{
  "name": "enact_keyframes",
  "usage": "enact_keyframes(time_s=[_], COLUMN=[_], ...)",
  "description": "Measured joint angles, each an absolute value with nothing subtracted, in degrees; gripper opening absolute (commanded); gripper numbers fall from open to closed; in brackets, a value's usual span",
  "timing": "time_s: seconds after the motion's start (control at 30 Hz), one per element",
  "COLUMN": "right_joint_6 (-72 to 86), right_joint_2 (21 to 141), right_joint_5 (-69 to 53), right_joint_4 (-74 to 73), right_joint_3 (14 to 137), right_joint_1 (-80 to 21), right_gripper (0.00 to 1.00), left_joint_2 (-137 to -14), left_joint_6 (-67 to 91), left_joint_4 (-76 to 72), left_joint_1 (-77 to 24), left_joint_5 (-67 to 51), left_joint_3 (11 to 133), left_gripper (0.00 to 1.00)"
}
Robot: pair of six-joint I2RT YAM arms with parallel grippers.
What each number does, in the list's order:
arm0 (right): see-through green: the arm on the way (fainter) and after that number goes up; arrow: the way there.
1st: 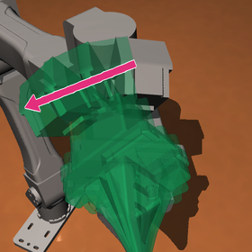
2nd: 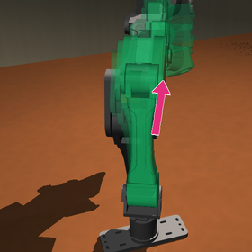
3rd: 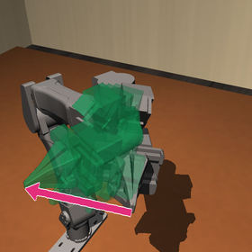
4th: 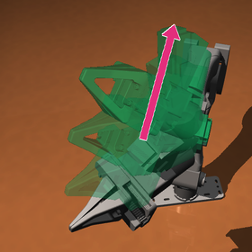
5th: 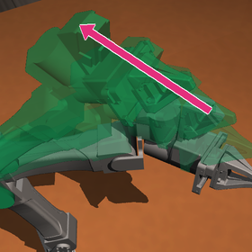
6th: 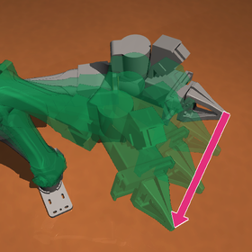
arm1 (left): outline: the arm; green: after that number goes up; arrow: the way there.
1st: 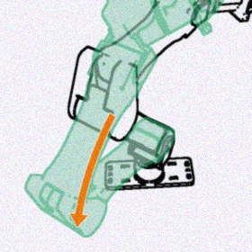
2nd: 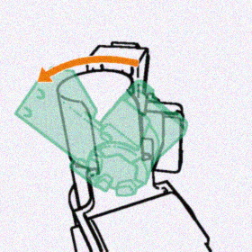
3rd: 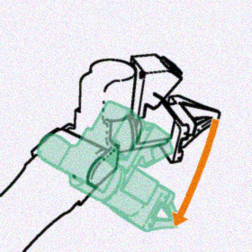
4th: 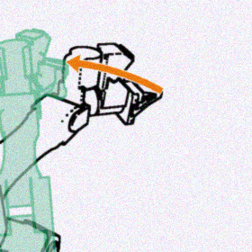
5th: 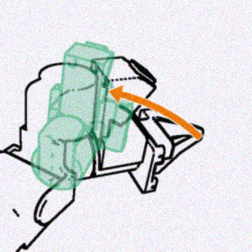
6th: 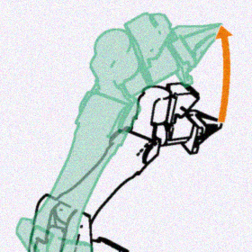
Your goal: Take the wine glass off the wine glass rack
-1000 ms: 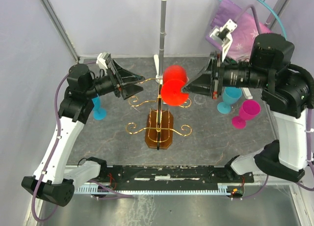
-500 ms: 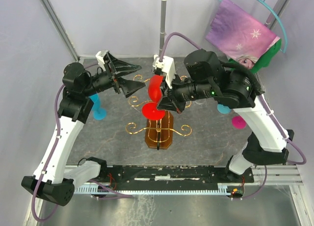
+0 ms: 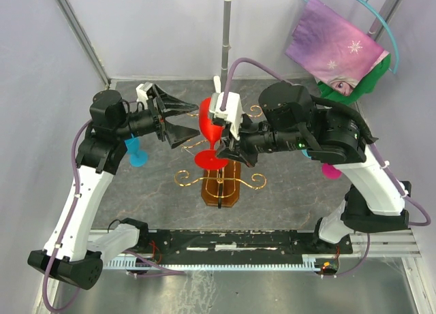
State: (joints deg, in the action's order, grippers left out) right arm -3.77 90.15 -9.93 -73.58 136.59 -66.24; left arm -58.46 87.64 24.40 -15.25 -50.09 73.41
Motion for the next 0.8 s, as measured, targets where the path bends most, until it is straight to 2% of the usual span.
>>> enact_keyframes(time_s=[0.57,0.8], right_joint_6=[-3.1,-2.3], right_joint_2=[90.7,91.1], right_joint_5=[-12.7,-14.1], right_joint_4=[-68.9,-68.1], right_joint_3=[137.2,137.4], right_joint_1=[-72.3,-72.6], right_gripper=[0.01,0.01], left_joint_2=[-58.0,-57.9], left_joint_6=[87.6,87.7], left_joint_4=[19.1,16.9], left_joint_1=[-15.2,-15.2], left_joint_5=[-52.7,-54.3], left_joint_3=[70.8,70.4], left_gripper=[0.9,0.87])
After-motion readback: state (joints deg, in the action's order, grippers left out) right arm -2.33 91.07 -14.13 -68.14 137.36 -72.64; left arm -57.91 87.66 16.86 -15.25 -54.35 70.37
